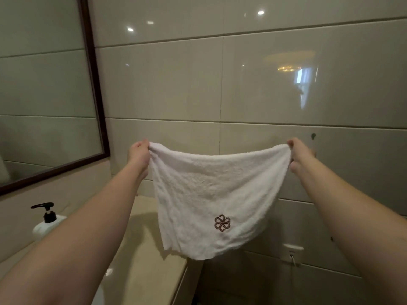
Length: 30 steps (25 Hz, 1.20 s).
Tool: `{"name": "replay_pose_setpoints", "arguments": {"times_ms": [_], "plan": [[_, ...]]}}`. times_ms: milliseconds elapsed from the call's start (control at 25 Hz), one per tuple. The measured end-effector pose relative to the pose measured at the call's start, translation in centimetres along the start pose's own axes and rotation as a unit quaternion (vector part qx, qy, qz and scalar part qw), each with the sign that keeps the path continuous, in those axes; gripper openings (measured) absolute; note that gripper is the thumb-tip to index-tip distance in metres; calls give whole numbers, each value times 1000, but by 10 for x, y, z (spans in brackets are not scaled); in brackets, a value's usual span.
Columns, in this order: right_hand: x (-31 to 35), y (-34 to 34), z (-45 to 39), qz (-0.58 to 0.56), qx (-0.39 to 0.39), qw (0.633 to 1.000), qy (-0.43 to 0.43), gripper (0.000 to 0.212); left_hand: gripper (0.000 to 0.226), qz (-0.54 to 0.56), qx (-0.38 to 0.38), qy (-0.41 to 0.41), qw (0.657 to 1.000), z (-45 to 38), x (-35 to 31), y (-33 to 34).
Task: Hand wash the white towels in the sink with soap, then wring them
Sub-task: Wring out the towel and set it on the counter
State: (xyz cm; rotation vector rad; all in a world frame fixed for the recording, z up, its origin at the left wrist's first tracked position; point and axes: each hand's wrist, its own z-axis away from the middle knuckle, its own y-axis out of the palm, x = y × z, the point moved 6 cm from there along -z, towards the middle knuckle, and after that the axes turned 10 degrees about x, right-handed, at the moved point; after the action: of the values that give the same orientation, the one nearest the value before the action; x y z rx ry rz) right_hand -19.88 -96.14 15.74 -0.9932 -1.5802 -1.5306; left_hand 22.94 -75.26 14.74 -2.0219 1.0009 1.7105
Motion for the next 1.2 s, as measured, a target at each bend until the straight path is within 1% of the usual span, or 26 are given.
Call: {"name": "replay_pose_setpoints", "arguments": {"times_ms": [40,80,120,160,200,240,280,320,360,400,440,480,520,560,600,640,720,760,840,960,1000,1040,1120,1200], "plan": [[-6,-3,-6,-3,20,1000,20,34,31,-6,5,1,1000,-2,-3,-1],[-13,-4,-14,21,43,998,46,46,32,-10,15,3,1000,-2,-7,0],[-22,-6,-31,54,60,994,69,51,32,-15,23,7,1000,-3,-11,0],[-31,-5,-49,80,77,990,84,48,31,-20,32,8,999,-2,-15,0],[-34,-2,-48,102,97,985,100,35,30,-32,40,6,999,-2,-16,1],[-33,6,-31,107,117,981,114,16,29,-53,49,3,997,0,-17,1],[-33,14,-13,117,142,974,133,4,29,-86,52,7,995,0,-17,1],[-38,19,-3,139,167,963,159,14,31,-133,50,15,990,2,-19,0],[-42,24,3,169,190,950,181,20,33,-190,42,23,981,4,-20,-1],[-42,29,8,180,205,946,174,20,33,-241,36,28,970,8,-22,0],[-39,33,10,176,197,954,139,19,32,-269,31,32,962,12,-23,1],[-30,34,8,143,168,972,79,20,30,-269,25,34,962,15,-26,0],[-21,29,5,90,116,989,15,23,30,-241,12,38,970,16,-29,-4],[-16,25,5,26,79,996,-17,24,30,-190,-5,39,981,18,-31,-10],[-18,23,3,-29,76,997,-8,21,29,-133,-25,33,990,18,-31,-19],[-29,25,7,-46,101,993,41,19,29,-88,-40,20,995,21,-30,-28],[-62,29,19,14,176,969,173,26,34,-52,-41,-14,998,26,-21,-37],[-76,29,21,46,194,958,207,30,37,-54,-29,-31,998,27,-15,-38],[-91,34,28,77,208,949,222,30,36,-71,-6,-56,996,27,-3,-39],[-103,43,29,111,208,952,195,28,20,-120,5,-75,990,29,3,-53],[-108,45,31,126,212,948,202,29,22,-143,3,-73,987,28,3,-62],[-115,44,35,146,225,938,221,30,30,-183,-1,-69,981,28,3,-70],[-127,40,44,201,247,914,251,31,34,-270,-7,-51,961,31,-1,-79],[-135,34,49,254,261,897,249,31,35,-295,3,-30,955,34,-1,-81]]}}
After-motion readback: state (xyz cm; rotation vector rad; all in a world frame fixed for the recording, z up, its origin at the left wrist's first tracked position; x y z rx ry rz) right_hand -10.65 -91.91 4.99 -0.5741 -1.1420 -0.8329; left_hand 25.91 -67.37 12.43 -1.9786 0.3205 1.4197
